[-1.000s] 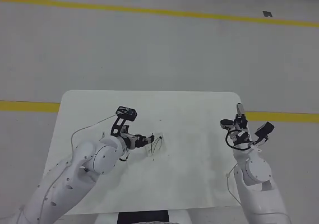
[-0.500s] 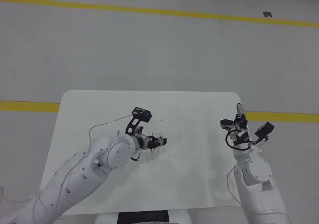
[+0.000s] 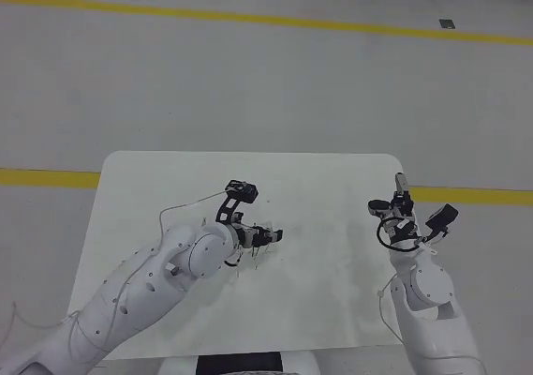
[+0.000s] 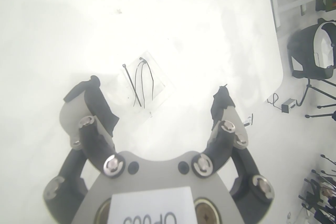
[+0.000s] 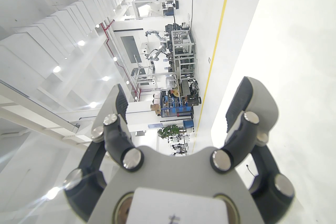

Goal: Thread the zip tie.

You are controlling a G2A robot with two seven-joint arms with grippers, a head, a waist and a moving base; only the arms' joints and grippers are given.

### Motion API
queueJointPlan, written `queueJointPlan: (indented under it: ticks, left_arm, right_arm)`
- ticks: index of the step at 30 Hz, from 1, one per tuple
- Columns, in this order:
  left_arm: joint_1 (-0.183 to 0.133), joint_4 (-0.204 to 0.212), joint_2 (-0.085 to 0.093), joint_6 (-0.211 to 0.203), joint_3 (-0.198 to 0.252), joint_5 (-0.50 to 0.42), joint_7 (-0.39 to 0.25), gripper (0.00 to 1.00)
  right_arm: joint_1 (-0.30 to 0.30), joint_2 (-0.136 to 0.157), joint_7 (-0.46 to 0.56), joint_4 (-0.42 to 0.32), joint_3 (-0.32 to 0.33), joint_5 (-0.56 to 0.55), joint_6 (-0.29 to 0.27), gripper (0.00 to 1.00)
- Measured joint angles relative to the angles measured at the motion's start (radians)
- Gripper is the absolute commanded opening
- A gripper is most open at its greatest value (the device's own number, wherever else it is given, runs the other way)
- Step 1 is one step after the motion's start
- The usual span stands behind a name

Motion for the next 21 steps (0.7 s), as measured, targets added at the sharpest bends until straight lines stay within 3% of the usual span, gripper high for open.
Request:
queueJointPlan:
  ticks: [4,7,11,18,21]
  left_arm:
    - [0.005,0.001,-0.001,-0.005,0.012,0.011,0.011,1.00]
    - [-0.002,0.012,-0.004,0.001,0.033,0.084,-0.014,1.00]
    - [0.004,0.016,-0.018,0.001,0.025,0.177,-0.085,1.00]
    - [0.045,-0.021,-0.065,0.001,-0.015,0.294,-0.231,1.00]
    - [0.046,-0.023,-0.067,0.001,-0.015,0.301,-0.236,1.00]
  right_arm:
    - [0.000,0.000,0.000,0.000,0.000,0.000,0.000,1.00]
    - [0.000,0.000,0.000,0.000,0.000,0.000,0.000,1.00]
    - [0.000,0.000,0.000,0.000,0.000,0.000,0.000,1.00]
    - [0.000,0.000,0.000,0.000,0.000,0.000,0.000,1.00]
    - [0.000,0.000,0.000,0.000,0.000,0.000,0.000,1.00]
